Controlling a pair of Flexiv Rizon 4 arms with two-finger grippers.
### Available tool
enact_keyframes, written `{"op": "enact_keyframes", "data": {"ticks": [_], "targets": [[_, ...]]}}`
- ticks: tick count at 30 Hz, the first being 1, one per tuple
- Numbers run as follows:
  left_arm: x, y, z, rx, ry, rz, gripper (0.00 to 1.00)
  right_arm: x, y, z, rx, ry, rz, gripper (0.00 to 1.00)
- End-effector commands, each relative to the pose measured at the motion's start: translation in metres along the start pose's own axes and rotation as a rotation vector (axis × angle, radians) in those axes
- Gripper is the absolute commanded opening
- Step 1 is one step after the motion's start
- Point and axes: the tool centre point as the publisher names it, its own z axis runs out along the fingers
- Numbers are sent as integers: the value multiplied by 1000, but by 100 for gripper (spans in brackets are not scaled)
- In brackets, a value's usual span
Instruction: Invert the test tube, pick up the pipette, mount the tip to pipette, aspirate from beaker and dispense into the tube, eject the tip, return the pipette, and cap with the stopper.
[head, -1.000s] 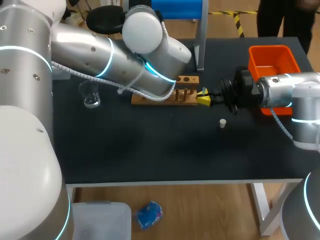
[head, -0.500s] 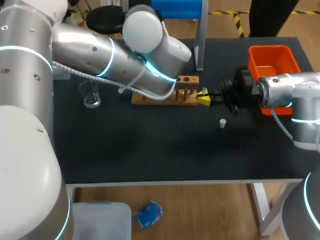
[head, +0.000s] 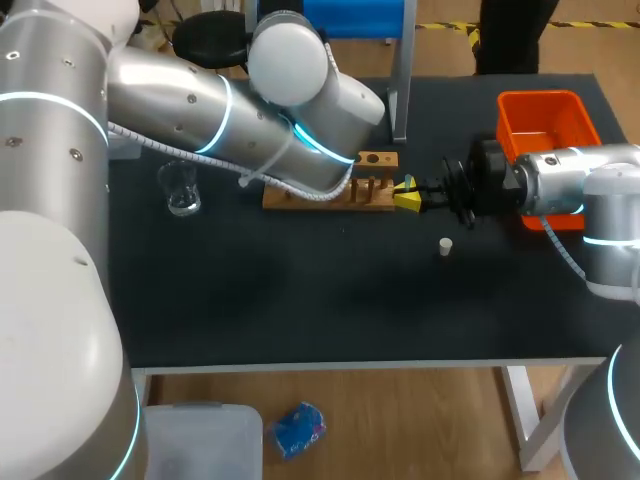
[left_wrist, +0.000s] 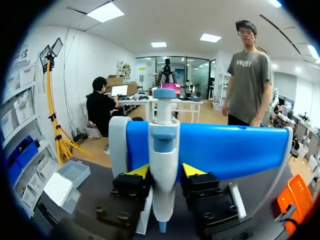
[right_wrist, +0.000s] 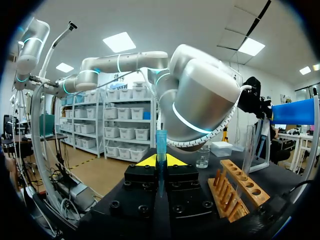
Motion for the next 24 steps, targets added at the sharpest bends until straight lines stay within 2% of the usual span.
{"op": "enact_keyframes", "data": {"ticks": [1,15,24], "targets": [[1,2,0,5,-1,-4,0,0,-1,-1,-1,3,-1,0],[2,-3,-6,18,-14,11,0,0,-1,-1,-1,3,-1,0],[-1,-29,-7,41,-7,31,0,0,-1,-1,-1,3,-1,0]]}}
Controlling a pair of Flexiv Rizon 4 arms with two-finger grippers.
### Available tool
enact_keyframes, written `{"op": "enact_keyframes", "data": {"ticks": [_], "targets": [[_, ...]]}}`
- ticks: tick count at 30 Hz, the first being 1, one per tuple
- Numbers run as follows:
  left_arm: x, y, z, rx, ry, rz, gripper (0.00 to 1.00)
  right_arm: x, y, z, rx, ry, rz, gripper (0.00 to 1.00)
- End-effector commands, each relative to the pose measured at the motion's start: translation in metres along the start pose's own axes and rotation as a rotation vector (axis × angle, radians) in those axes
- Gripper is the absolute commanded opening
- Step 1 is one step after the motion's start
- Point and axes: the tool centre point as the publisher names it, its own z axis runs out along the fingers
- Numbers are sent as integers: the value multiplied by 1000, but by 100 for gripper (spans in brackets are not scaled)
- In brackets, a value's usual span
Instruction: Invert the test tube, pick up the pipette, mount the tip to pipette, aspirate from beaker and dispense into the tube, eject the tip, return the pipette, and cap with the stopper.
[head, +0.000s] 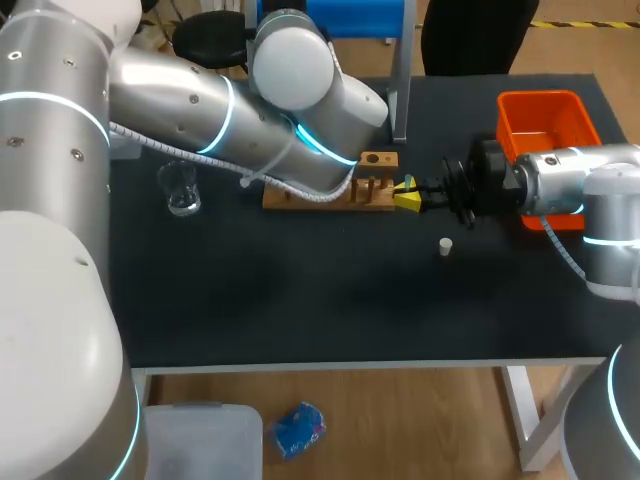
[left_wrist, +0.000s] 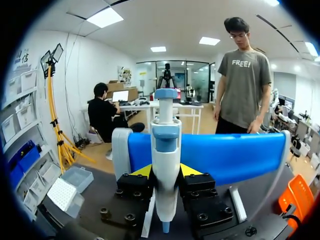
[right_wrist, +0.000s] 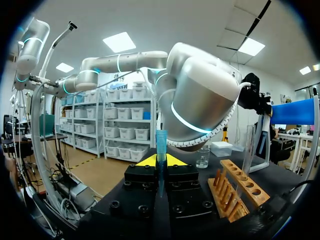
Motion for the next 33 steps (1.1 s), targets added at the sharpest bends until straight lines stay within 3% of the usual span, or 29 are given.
{"op": "enact_keyframes", "data": {"ticks": [1,8,16,25,33], "targets": [[-2,-16,2,-4,5,10,0,0,-1,-1,-1,3,-1,0],[-6,-48,0,28,3,53,0,0,-1,-1,-1,3,-1,0],[-5,-55,-1,28,26,78,0,0,-1,-1,-1,3,-1,0],[-6,-59,-14,-21,204,190,0,0,-1,-1,-1,3,-1,0],[-19,-61,-33,6,361,230,0,0,-1,-1,-1,3,-1,0]]}}
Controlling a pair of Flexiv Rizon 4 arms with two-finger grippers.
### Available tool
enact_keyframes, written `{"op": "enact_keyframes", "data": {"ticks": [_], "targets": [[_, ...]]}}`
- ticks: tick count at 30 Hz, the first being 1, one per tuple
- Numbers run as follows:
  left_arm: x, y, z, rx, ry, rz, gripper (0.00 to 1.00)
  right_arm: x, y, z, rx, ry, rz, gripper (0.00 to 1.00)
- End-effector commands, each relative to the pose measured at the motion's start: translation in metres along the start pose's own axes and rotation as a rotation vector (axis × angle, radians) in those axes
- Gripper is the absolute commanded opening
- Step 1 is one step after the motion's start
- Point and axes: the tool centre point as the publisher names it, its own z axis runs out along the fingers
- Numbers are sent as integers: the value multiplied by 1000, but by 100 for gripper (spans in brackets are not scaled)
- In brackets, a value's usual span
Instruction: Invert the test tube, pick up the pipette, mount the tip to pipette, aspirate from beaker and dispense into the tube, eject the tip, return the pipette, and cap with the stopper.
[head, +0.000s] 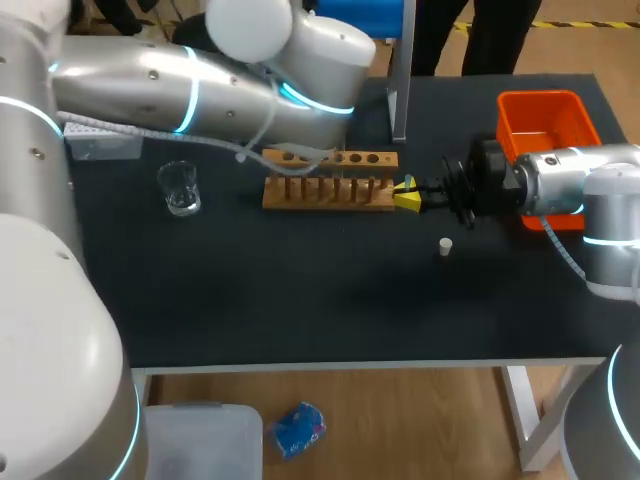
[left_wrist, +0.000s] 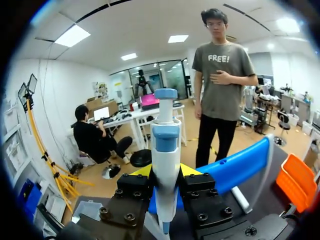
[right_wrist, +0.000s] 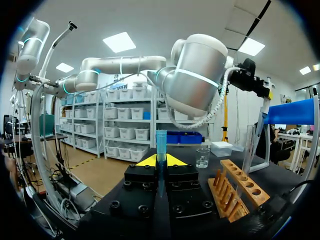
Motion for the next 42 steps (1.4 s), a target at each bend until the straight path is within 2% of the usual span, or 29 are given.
{"op": "enact_keyframes", "data": {"ticks": [1,7,9,11,12,24,25,26,31,36,40,42], "targets": [[-15,2,-20,24,223,-7,0,0,-1,-1,-1,3,-1,0],[-19,-2,-37,99,404,13,0,0,-1,-1,-1,3,-1,0],[-18,-4,-45,137,537,23,0,0,-1,-1,-1,3,-1,0],[-18,-5,-54,157,636,32,0,0,-1,-1,-1,3,-1,0],[-19,-5,-58,143,656,44,0,0,-1,-1,-1,3,-1,0],[-19,-5,-58,143,656,44,0,0,-1,-1,-1,3,-1,0],[-12,-5,-60,222,747,31,0,0,-1,-1,-1,3,-1,0],[-10,-5,-64,269,803,37,0,0,-1,-1,-1,3,-1,0],[-20,-14,-99,406,992,67,0,0,-1,-1,-1,3,-1,0],[-22,-19,-132,469,1116,66,0,0,-1,-1,-1,3,-1,0],[-12,-21,-159,492,1270,78,0,0,-1,-1,-1,3,-1,0],[-2,-20,-172,475,1369,108,0,0,-1,-1,-1,3,-1,0]]}}
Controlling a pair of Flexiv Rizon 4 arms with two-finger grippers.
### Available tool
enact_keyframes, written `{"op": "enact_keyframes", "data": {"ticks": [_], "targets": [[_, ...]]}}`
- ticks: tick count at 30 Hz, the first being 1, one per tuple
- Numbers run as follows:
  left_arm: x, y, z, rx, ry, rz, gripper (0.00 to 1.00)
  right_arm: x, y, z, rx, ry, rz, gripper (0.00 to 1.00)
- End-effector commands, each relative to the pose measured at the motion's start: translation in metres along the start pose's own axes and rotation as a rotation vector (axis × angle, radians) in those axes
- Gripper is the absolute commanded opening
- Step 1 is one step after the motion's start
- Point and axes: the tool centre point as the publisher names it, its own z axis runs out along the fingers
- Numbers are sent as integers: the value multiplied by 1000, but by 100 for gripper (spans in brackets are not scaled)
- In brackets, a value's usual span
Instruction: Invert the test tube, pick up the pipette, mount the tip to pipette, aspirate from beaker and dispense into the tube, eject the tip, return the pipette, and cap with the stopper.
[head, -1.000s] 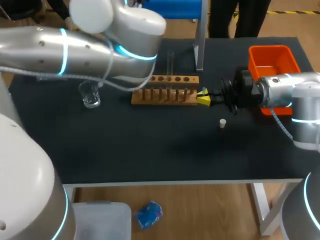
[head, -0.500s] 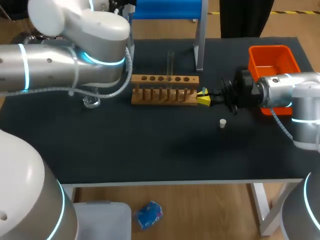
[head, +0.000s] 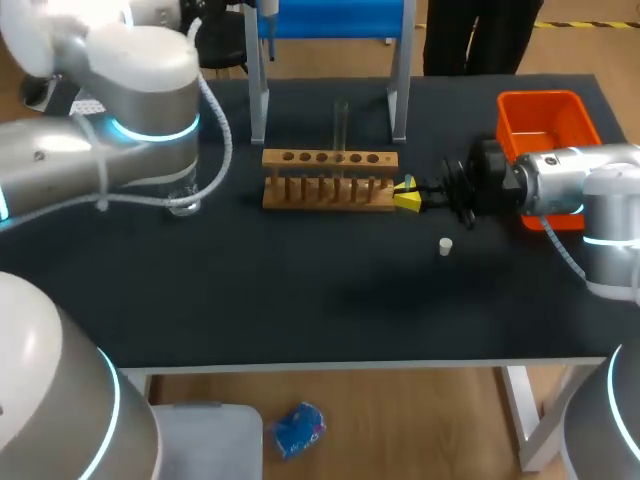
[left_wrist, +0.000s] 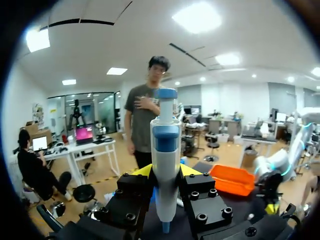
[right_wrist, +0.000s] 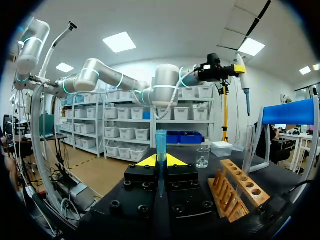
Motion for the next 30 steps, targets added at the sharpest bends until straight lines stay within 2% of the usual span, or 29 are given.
{"op": "enact_keyframes", "data": {"ticks": [1,16,20,23,26,30], "targets": [[22,0,-34,162,686,19,0,0,-1,-1,-1,2,-1,0],[22,0,-34,162,686,19,0,0,-1,-1,-1,2,-1,0],[53,-13,-27,118,792,87,0,0,-1,-1,-1,2,-1,0],[78,-22,-29,84,833,90,0,0,-1,-1,-1,2,-1,0],[103,-30,-34,35,878,58,0,0,-1,-1,-1,2,-1,0],[134,-36,-37,-10,922,-30,0,0,-1,-1,-1,2,-1,0]]}}
